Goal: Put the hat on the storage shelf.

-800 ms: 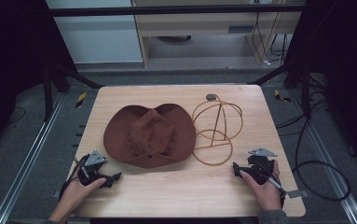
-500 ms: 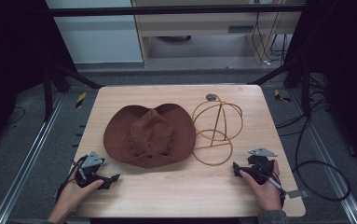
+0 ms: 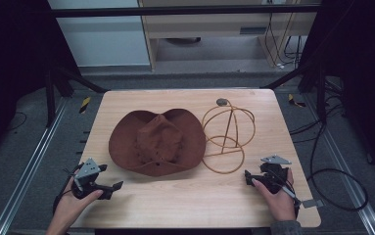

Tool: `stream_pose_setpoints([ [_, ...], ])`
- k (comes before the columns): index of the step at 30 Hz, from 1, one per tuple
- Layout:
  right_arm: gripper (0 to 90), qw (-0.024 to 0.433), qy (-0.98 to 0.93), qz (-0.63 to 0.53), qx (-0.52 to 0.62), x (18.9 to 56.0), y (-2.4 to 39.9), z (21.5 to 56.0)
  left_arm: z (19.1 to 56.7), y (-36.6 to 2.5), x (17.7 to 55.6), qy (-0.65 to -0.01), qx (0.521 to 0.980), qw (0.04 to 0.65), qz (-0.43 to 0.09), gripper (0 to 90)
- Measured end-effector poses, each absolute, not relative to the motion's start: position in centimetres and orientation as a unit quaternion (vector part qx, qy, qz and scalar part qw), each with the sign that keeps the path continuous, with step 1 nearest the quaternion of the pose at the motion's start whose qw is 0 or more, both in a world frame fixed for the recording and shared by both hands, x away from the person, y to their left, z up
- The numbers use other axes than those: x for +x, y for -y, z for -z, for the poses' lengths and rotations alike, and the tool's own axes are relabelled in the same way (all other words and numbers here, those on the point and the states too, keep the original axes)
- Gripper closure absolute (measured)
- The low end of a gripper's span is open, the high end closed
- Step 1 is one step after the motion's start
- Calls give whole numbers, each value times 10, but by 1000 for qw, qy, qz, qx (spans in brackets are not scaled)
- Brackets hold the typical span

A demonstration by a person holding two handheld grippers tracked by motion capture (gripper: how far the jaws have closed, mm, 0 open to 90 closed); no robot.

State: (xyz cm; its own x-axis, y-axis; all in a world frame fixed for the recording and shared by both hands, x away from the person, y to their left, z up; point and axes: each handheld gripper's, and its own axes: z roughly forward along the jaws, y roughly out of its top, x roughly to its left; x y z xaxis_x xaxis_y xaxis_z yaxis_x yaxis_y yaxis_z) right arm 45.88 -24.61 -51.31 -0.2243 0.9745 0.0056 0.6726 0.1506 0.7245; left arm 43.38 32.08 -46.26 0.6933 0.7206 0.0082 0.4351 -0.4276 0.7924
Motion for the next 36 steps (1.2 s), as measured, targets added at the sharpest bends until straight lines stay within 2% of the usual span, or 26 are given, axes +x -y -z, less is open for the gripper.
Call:
stream_pose_setpoints([
  [6, 4, 244, -719, -310, 573, 459, 246, 513, 438, -305, 435, -329, 830, 413, -180, 64],
  [10, 4, 244, -719, -310, 573, 459, 246, 513, 419, -288, 448, -306, 850, 383, -194, 62],
  [14, 4, 244, -719, -310, 573, 459, 246, 513, 399, -275, 465, -302, 860, 371, -178, 57],
  [17, 4, 243, -719, -310, 572, 459, 246, 513, 380, -261, 483, -292, 876, 341, -175, 59],
  [30, 4, 243, -720, -310, 571, 459, 247, 513, 346, -223, 534, -270, 907, 275, -168, 49],
  [36, 4, 243, -722, -310, 569, 459, 247, 513, 349, -192, 555, -259, 920, 253, -151, 51],
])
